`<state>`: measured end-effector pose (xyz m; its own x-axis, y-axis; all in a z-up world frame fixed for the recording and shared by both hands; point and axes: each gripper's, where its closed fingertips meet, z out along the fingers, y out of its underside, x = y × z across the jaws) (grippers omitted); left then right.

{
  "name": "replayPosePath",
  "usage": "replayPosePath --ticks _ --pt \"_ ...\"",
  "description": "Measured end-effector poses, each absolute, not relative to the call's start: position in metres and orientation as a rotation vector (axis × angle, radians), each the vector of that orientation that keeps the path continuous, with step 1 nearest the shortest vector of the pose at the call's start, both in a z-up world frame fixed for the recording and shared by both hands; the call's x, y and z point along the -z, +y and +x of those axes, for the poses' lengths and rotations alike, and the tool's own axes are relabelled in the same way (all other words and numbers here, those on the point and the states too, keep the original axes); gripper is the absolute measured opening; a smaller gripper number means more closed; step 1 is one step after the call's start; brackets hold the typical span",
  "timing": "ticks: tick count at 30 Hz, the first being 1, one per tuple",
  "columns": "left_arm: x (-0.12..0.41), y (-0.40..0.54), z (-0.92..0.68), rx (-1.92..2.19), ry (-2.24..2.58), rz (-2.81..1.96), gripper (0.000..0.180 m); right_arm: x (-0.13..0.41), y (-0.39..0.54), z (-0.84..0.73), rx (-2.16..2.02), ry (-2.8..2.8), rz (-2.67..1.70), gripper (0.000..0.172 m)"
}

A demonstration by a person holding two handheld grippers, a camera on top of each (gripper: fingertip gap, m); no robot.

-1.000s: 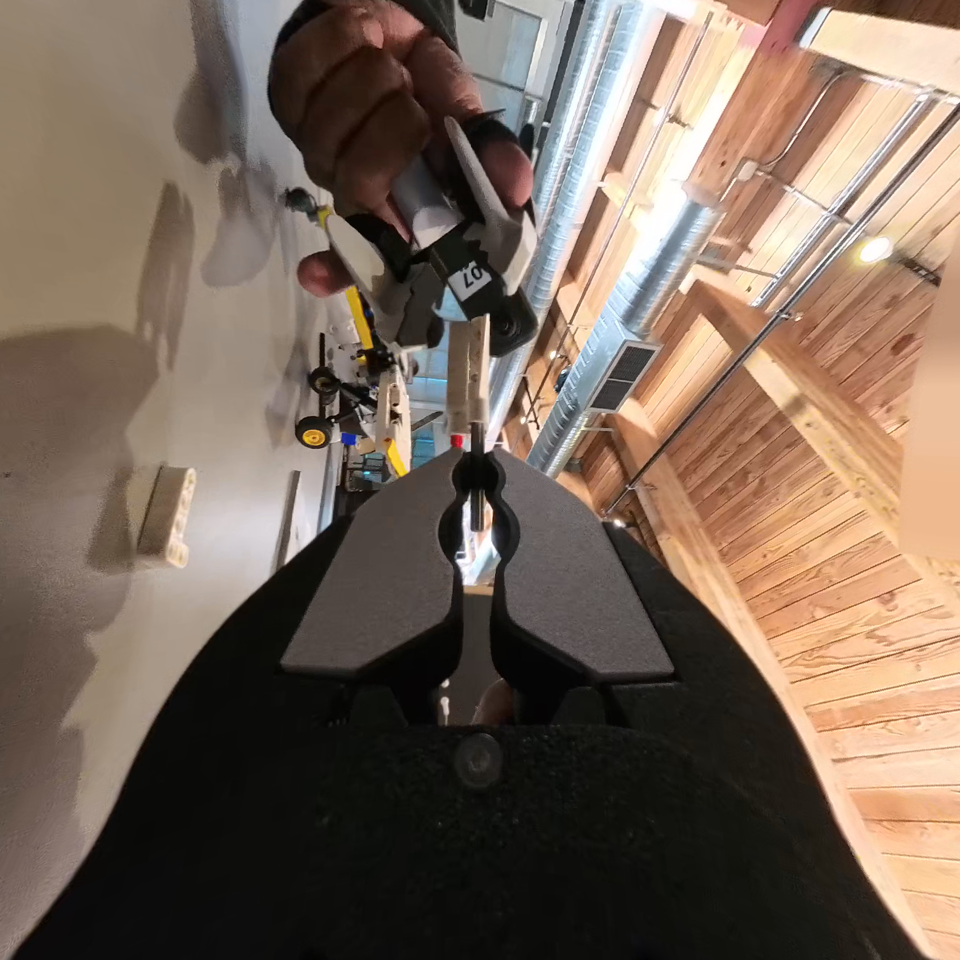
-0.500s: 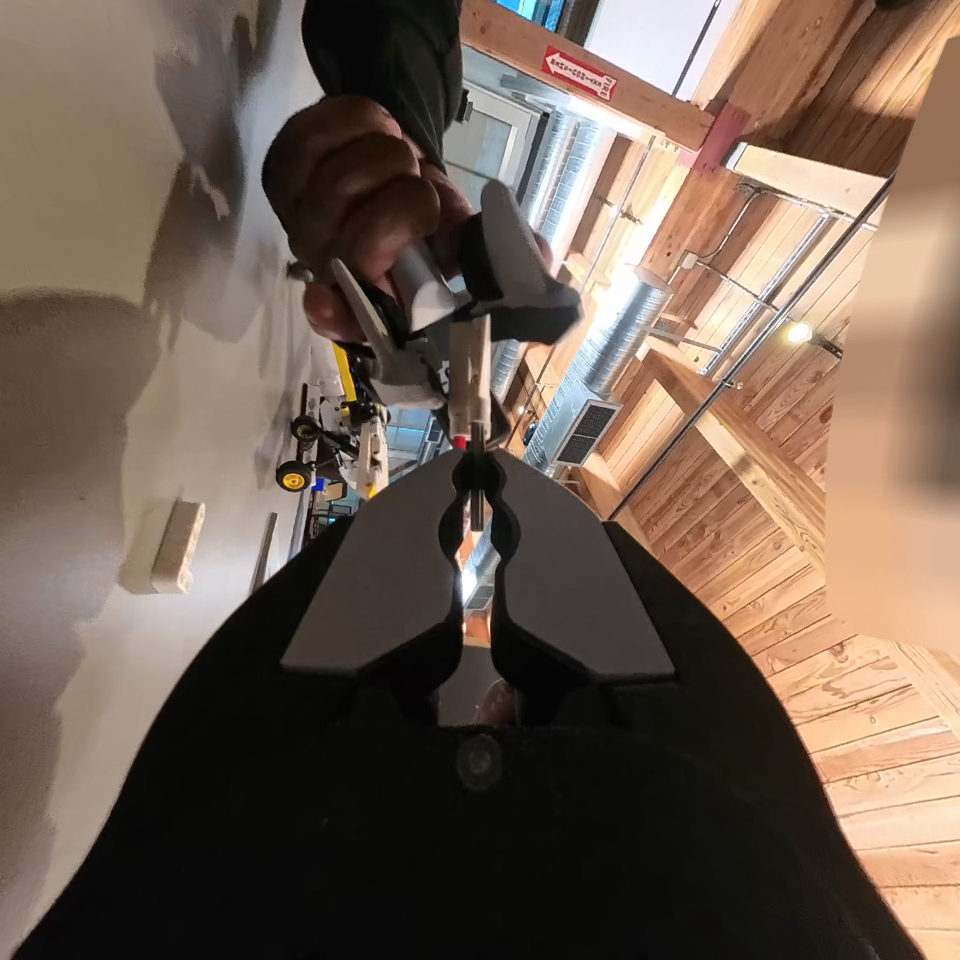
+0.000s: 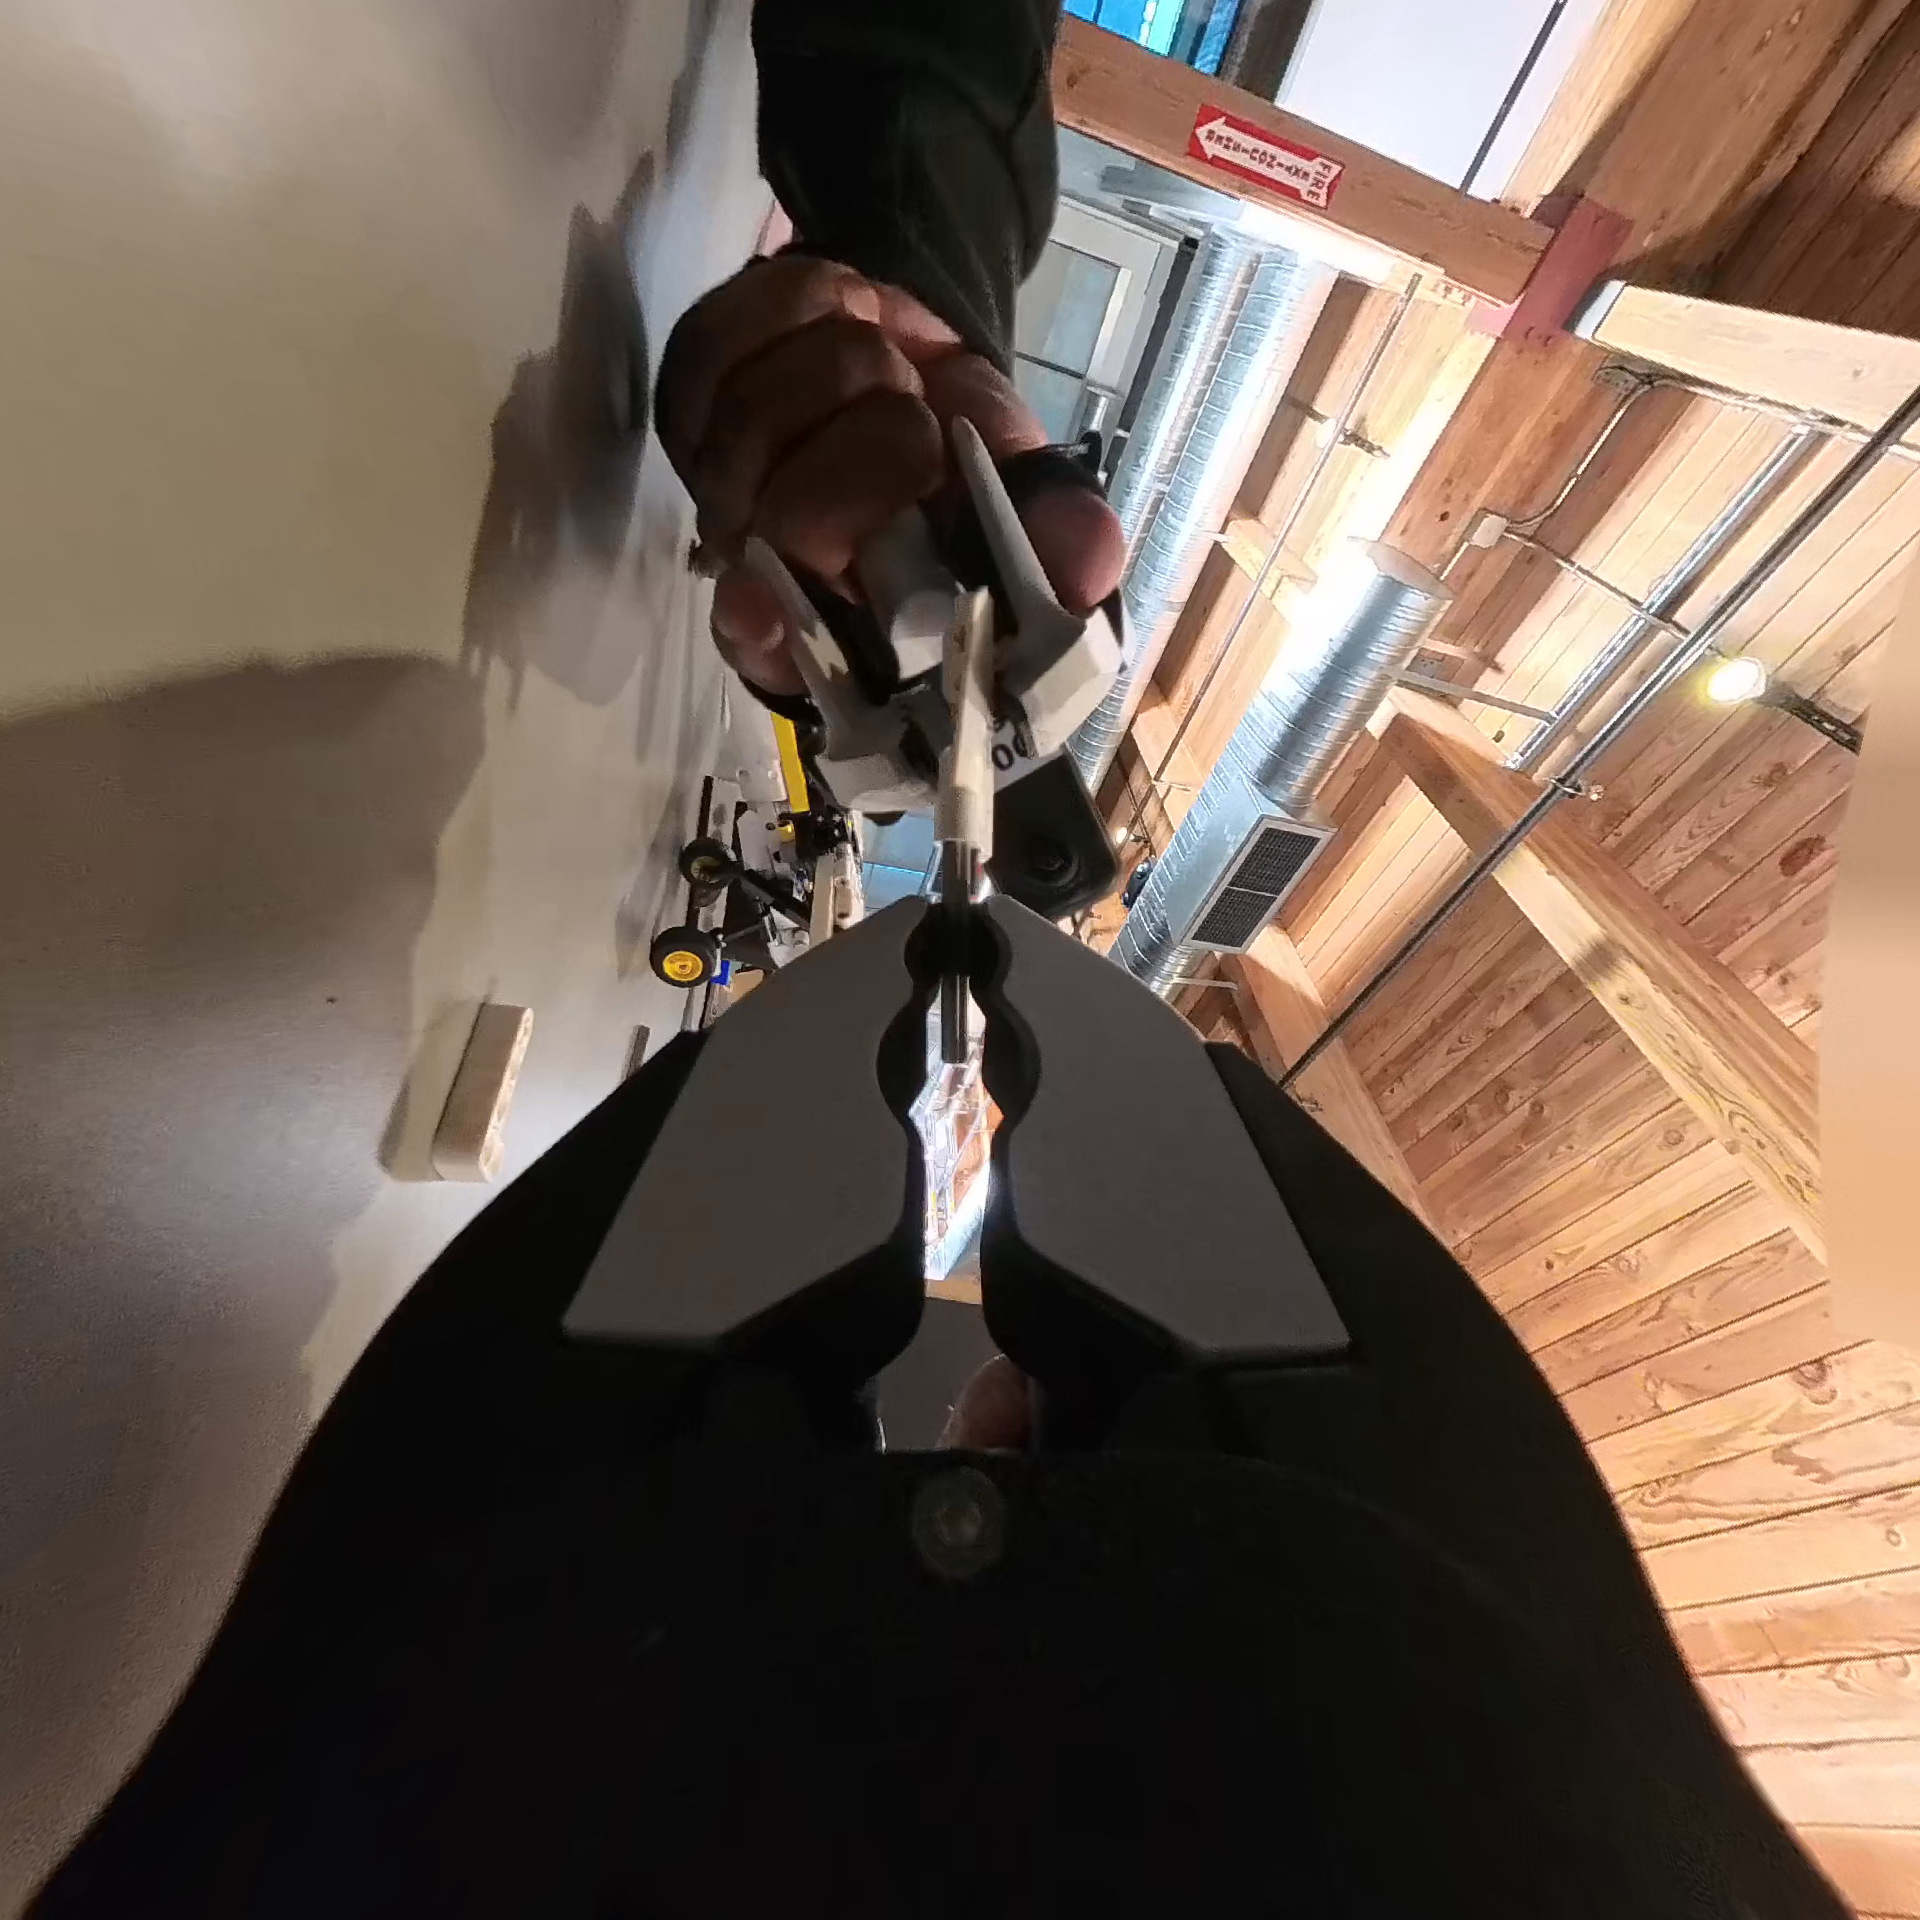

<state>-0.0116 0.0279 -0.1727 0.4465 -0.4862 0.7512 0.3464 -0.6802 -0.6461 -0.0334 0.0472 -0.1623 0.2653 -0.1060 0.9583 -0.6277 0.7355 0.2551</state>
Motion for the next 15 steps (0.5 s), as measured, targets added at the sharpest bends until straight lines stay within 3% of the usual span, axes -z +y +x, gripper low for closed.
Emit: replayPosePath --ticks 15 --pt "0.191 0.047 -0.026 1.140 -0.007 -1.984 0.008 0.172 0.060 -0.047 -0.406 -1.423 0.581 0.012"
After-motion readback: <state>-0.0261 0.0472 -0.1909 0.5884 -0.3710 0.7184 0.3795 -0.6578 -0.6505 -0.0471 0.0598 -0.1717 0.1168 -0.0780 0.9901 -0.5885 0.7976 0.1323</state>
